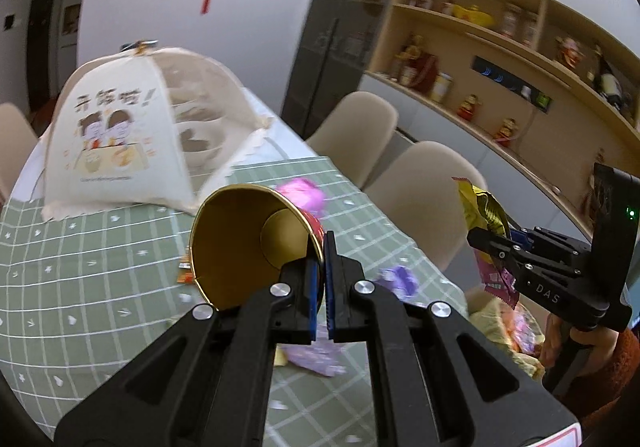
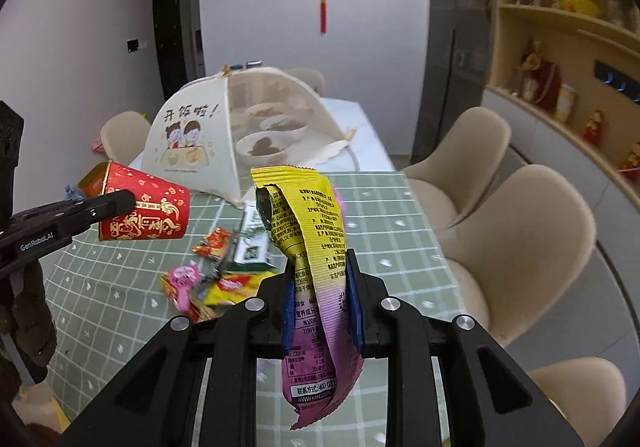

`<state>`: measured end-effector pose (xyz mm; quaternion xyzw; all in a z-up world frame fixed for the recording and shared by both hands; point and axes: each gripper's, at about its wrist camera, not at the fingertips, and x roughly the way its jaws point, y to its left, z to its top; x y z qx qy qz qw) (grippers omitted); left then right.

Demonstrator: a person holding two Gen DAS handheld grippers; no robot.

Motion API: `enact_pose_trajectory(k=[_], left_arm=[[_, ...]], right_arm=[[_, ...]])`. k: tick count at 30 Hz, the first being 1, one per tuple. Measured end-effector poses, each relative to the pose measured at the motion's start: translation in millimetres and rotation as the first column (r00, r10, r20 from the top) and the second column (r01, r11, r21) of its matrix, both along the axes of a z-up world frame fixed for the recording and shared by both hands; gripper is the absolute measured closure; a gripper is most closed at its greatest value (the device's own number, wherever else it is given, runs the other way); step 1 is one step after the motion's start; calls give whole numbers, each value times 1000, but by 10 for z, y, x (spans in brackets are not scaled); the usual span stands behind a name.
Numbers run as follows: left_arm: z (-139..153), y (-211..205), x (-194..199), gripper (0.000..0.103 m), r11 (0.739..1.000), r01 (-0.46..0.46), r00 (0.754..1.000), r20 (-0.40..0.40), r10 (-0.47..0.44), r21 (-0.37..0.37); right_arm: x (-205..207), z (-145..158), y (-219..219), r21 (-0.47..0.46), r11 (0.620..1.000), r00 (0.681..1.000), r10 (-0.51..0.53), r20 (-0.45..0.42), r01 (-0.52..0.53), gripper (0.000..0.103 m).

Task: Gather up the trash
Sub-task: 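Carry cup and wrapper to the yellow trash bag and release both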

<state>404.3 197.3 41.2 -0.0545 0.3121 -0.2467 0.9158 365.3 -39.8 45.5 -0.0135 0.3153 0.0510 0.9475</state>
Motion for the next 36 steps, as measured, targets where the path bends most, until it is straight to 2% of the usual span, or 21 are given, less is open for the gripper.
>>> enact_pose_trajectory(k=[6,12,22,28,36], left_arm=[[7,-709,-320,100,997,83,997,-2,-83,4],[16,-1513,-671,100,982,183,983,1,-184,34],[-91,-2784,-1260,100,937,344,939,-26,-343,58],[-172,-3285,-1566,100,908,407,913,-40,-405,101],[-299,-3737,-1818,100,890,441,897,-64,-437,113]], right_arm=[[-542,8,-629,1,998,997,-70,7,70,82],[-1091,-48,-1309,5,987,987,-163,7,163,82],[-1795,-224,-2353,26,953,954,-300,-1,300,81],[-2139,-382,-2749,55,932,934,-357,-11,357,81],[-2392,-551,-3012,53,922,923,-383,-22,384,81]])
